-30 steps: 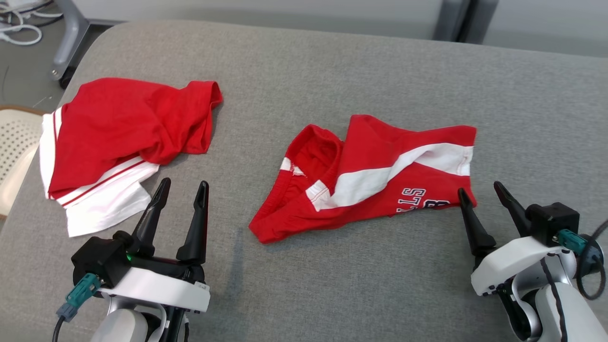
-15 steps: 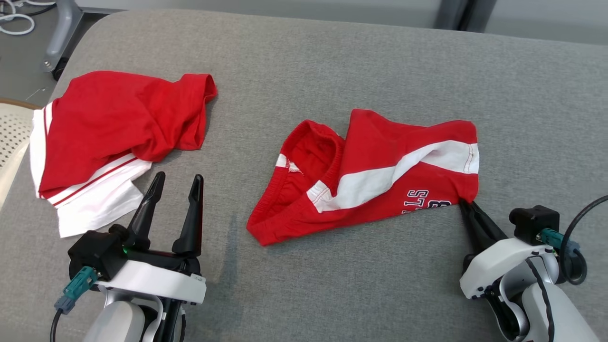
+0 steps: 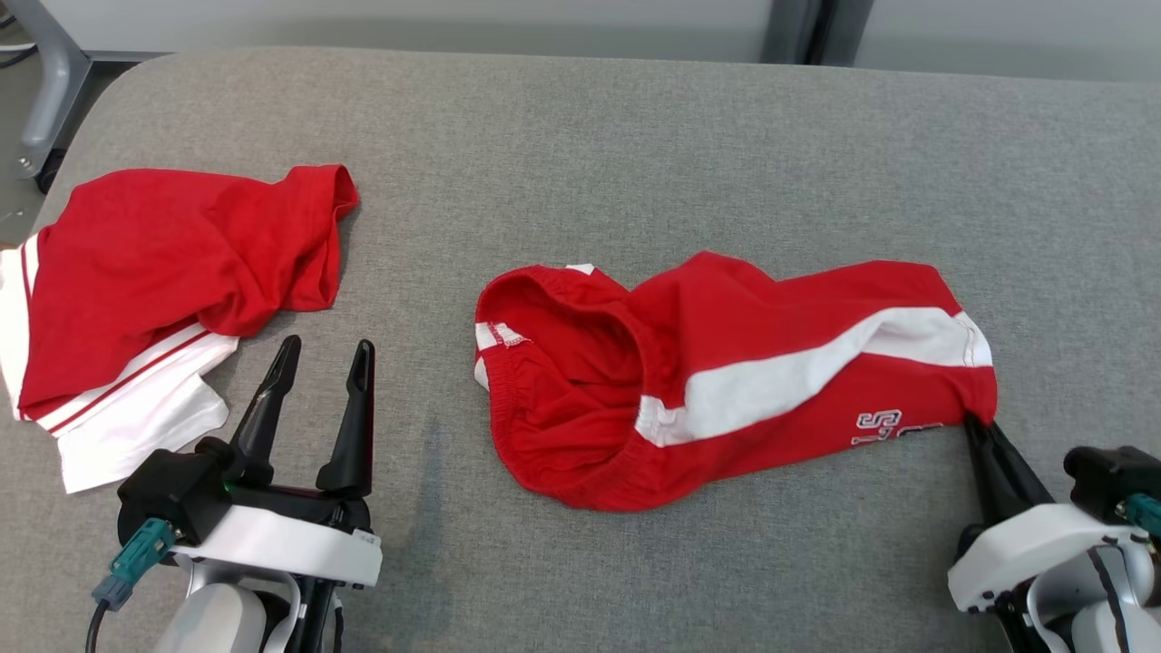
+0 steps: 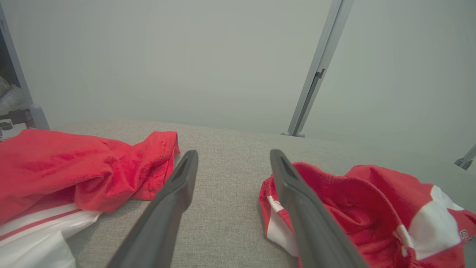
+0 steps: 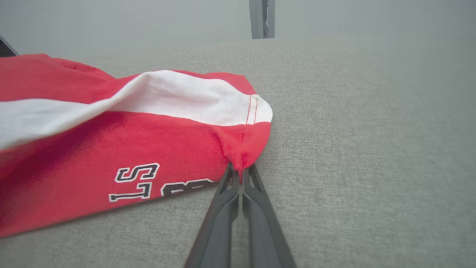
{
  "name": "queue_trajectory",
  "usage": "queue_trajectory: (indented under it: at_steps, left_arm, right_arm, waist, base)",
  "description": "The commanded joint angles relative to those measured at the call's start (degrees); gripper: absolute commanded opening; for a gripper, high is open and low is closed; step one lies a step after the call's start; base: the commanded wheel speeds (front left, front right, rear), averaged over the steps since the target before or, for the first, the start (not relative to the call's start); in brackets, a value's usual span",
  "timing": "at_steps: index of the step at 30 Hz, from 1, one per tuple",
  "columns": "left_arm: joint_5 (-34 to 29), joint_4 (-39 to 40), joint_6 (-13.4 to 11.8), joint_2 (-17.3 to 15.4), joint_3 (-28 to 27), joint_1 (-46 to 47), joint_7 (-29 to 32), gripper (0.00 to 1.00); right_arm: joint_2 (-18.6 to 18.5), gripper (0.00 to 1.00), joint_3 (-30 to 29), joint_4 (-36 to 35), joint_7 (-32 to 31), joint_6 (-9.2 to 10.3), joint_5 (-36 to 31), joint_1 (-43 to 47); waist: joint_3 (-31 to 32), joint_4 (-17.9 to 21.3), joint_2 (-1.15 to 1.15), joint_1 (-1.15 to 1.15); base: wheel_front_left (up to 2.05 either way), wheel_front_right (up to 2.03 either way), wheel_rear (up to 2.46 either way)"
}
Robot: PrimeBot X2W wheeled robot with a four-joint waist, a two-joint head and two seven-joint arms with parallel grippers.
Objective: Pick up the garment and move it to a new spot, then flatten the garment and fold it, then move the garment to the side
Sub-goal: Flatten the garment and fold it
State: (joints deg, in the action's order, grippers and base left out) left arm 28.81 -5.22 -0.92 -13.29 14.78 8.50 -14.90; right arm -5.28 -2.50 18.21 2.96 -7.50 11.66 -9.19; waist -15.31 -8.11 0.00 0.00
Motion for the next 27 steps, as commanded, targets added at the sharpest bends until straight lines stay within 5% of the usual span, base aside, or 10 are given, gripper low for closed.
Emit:
queue_trajectory:
  at_steps: [1, 5, 6, 7, 27]
  left_arm:
    - [-0.09, 0.18, -0.19, -0.16, -0.30, -0.31, -0.26, 1.00]
    - [0.10, 0.29, -0.58, -0.29, -0.57, -0.66, -0.27, 1.00]
    - [0.15, 0.29, -0.66, -0.33, -0.61, -0.72, -0.27, 1.00]
    - [0.21, 0.27, -0.67, -0.38, -0.65, -0.82, -0.27, 1.00]
    - [-1.00, 2.29, -2.64, -1.79, 0.67, -4.80, 1.99, 1.00]
  right_arm:
    - [0.26, 0.00, -1.05, -0.82, -0.57, 0.01, -0.50, 1.44]
    - [1.07, 0.00, -2.29, -1.03, -1.31, 0.01, -0.66, 3.11]
    - [1.31, 0.27, -2.24, -0.74, -1.18, 0.01, -0.80, 3.22]
    - [1.51, 1.00, -2.11, -0.44, -1.07, 0.01, -0.72, 3.18]
    - [1.41, 1.00, 0.55, -13.94, -0.09, 0.01, -2.82, 2.53]
  waist:
    - [-0.02, 0.31, 0.00, 0.00]
    - [0.01, 1.03, 0.00, 0.00]
    - [0.04, 1.19, 0.00, 0.00]
    - [0.13, 1.35, 0.00, 0.00]
    - [6.33, 4.86, 0.00, 0.00]
  base:
    - [0.00, 0.00, 0.00]
    - [0.00, 0.00, 0.00]
    - [0.00, 0.00, 0.00]
    - [0.00, 0.00, 0.00]
    - [0.00, 0.00, 0.00]
